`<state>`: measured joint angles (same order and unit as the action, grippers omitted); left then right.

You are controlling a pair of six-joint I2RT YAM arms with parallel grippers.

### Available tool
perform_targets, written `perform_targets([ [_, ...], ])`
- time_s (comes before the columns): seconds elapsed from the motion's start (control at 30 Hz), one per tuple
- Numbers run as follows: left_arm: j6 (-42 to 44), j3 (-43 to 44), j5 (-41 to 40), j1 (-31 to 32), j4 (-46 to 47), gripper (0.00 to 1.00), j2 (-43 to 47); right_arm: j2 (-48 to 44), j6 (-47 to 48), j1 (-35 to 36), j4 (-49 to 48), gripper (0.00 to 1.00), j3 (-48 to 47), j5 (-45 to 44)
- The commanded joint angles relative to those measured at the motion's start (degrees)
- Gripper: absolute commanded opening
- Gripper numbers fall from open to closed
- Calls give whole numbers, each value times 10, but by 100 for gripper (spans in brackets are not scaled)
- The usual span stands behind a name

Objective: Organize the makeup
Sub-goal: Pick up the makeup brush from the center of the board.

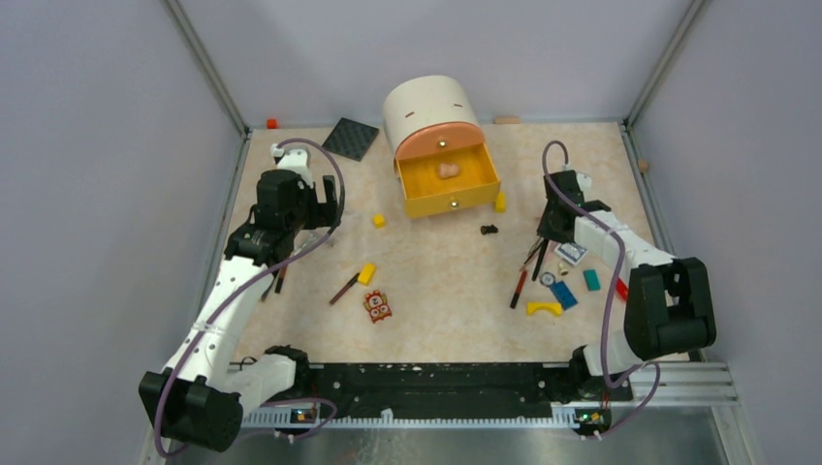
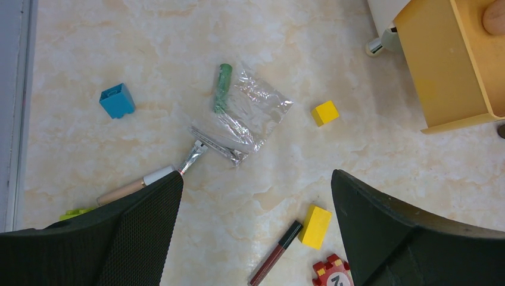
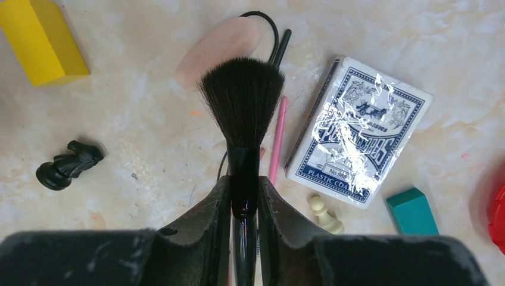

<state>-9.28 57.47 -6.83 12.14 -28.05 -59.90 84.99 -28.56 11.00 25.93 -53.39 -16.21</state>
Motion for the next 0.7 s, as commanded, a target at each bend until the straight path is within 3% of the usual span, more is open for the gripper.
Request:
perform_targets([
  [0.0,0,-5,8,-2,22,99,4,-35,6,-6,16,19,-26,-20],
  [0.13,0,-5,8,-2,21,99,7,-72,15,-5,8,17,-25,-4],
  [0.3,0,-5,8,-2,21,99,9,-157,1,-5,-46,16,-11,75],
  [0.5,-5,1,18,-2,21,99,9,-218,-150,-3,-169,13,6,159],
  [0.67,-17,23,52,-2,-1,99,16,-192,-265,34,-254,10,-13,137],
])
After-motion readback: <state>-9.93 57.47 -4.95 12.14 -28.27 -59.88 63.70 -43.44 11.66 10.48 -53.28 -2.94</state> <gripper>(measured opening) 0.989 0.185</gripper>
